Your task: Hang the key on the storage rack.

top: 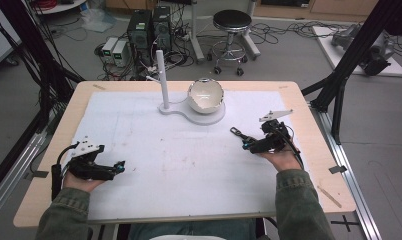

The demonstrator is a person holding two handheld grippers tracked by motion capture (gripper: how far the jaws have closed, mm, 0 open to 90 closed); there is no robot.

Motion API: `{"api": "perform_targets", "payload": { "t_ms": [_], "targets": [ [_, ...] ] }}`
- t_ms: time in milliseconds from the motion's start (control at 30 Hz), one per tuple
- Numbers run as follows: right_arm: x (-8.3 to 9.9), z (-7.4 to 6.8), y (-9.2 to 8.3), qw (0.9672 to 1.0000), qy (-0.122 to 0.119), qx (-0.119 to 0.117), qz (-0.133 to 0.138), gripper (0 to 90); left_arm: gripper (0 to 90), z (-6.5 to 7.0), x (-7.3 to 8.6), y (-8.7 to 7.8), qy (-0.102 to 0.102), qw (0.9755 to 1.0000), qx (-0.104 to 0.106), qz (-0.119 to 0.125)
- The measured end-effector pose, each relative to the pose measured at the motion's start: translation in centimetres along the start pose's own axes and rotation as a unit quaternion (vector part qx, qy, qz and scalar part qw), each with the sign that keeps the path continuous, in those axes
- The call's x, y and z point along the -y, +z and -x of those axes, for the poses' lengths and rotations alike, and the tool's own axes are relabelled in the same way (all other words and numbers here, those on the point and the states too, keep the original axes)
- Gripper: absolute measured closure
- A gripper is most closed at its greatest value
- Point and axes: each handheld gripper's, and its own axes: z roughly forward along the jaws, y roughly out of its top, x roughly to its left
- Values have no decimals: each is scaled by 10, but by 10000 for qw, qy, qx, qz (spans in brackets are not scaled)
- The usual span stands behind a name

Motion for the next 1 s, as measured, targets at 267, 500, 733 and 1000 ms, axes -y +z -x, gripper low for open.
{"api": "perform_targets", "payload": {
  "t_ms": [267, 500, 733, 1000],
  "targets": [
    [-20, 1, 19, 9992, -165, -91, -341, 7, 18, -1, 0, 0, 18, 10000, 14, -14],
    [-30, 11, 31, 9978, -97, -292, -584, 7, 18, 1, 0, 2, 84, 9999, 30, -53],
    [-34, 23, 46, 9947, -68, -428, -933, 7, 18, 1, 0, 2, 75, 10000, 18, -58],
    [-42, 34, 55, 9909, 34, -543, -1228, 7, 18, 2, 0, 1, 116, 9999, 16, -37]
  ]
}}
